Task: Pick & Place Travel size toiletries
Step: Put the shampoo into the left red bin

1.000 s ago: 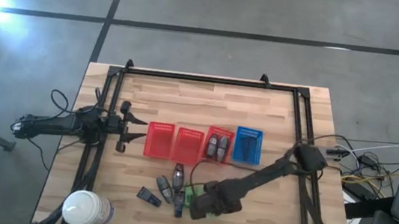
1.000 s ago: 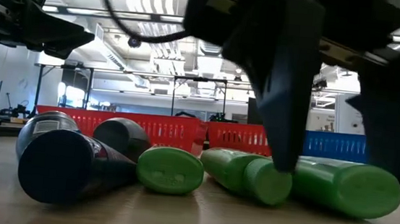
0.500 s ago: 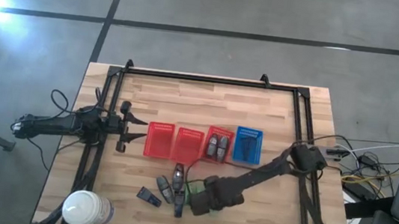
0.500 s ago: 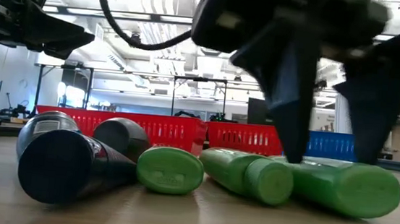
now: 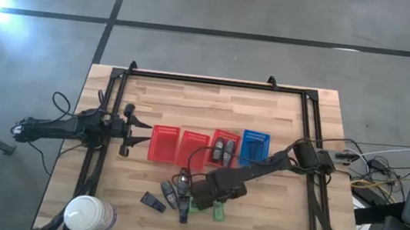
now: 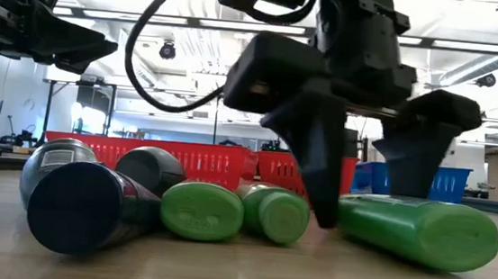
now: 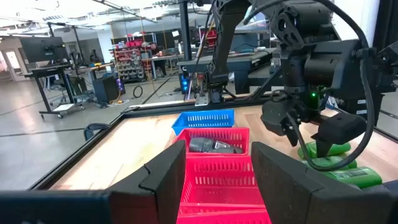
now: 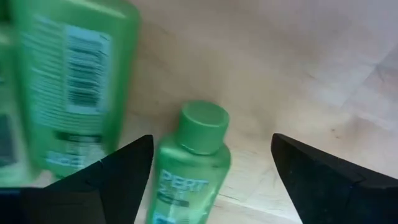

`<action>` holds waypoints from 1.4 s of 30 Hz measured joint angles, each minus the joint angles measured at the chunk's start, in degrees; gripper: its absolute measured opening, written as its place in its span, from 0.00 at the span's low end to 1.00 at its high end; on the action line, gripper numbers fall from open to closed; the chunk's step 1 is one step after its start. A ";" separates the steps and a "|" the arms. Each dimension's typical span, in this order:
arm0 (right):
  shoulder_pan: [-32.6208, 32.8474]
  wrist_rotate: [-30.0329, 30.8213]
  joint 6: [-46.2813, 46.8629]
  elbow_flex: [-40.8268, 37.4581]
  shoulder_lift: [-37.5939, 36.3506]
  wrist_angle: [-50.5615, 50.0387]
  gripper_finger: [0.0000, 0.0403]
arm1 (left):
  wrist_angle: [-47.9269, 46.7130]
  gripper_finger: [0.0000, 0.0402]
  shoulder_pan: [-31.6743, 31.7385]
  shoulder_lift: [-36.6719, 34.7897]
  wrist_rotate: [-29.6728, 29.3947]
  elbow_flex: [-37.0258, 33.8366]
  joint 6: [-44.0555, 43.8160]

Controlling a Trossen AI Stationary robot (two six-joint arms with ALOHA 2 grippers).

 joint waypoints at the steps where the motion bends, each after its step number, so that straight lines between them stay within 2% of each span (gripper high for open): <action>1: 0.12 -0.11 0.41 -0.18 0.00 0.02 0.77 | 0.00 0.47 0.00 0.00 0.00 0.00 -0.01; 16: 1.62 -1.68 8.70 -0.81 0.13 4.79 0.66 | 0.00 0.47 -0.02 -0.02 0.00 0.00 -0.01; 21: 1.49 -1.64 8.48 -1.04 0.13 4.63 0.56 | 0.02 0.47 -0.01 0.00 0.00 0.00 -0.01; 26: 1.70 -1.72 6.60 -1.06 -0.19 4.59 0.41 | 0.02 0.47 -0.01 -0.01 0.00 0.00 -0.01; 31: 1.88 3.66 6.51 -1.06 -3.44 4.55 0.30 | 0.02 0.47 0.00 -0.02 0.00 0.00 0.01; 42: -1.28 21.26 11.06 -1.02 -15.05 4.24 0.32 | 0.02 0.47 0.00 -0.02 0.00 0.00 0.01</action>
